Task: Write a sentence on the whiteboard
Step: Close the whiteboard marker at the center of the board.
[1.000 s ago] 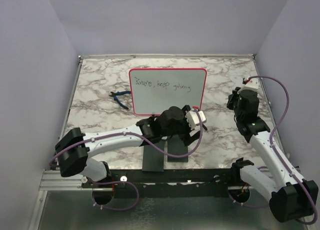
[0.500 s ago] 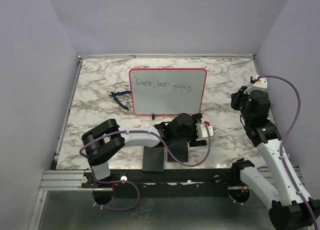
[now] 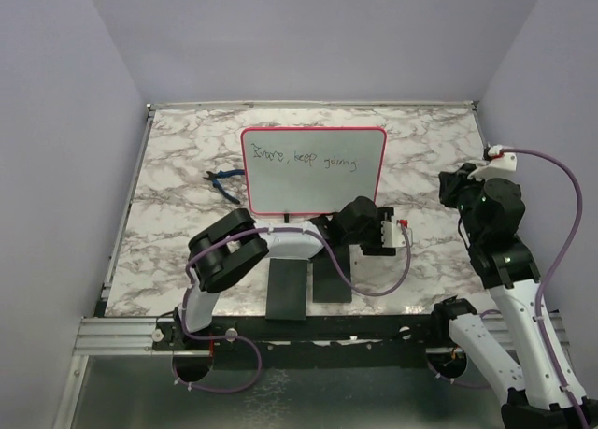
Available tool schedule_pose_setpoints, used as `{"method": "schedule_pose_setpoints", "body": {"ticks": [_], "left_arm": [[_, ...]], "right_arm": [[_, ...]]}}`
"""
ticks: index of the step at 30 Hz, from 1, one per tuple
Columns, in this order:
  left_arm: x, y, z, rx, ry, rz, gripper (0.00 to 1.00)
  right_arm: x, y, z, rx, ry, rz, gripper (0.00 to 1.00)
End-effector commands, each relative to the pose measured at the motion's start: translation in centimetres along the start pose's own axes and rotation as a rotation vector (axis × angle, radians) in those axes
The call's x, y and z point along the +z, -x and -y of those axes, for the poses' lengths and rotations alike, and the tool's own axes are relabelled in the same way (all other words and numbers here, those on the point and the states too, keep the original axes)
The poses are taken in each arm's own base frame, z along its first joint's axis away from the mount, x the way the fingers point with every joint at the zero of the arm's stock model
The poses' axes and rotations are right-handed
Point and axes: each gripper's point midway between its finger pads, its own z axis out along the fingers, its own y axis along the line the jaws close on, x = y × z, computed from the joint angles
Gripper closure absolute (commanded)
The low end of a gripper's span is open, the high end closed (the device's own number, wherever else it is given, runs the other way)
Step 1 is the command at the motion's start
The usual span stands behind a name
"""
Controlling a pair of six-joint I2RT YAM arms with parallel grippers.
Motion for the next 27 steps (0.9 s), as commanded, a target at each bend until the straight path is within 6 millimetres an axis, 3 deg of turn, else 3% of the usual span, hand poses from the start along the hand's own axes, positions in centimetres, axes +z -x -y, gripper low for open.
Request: {"method": "schedule_pose_setpoints", "body": {"ticks": [1, 7, 11, 15, 27], "left_arm": [[1.8, -1.5, 0.9, 0.023, -0.101, -0.046, 0.32], [3.2, -2.6, 1.2, -0.009, -0.158, -0.09, 0.36], [3.7, -2.1, 0.6, -0.086, -0.162, -0.067, 0.39], [3.6, -1.8, 0.9, -0.144, -0.198, -0.058, 0.4], [3.8, -4.2, 1.9, -0.249, -0.273, -0.14, 0.4]], "right_arm": [[-0.9, 1.0, -0.7, 0.012, 0.045, 0.018, 0.99], [-1.3, 1.3, -1.0, 0.018, 0.062, 0.034, 0.99], [-1.5, 1.2, -1.3, 0.025, 0.081, 0.04, 0.99], [-1.4, 0.9, -1.2, 0.022, 0.083, 0.04, 0.99], [-2.3, 1.9, -1.4, 0.027, 0.097, 0.07, 0.99]]}}
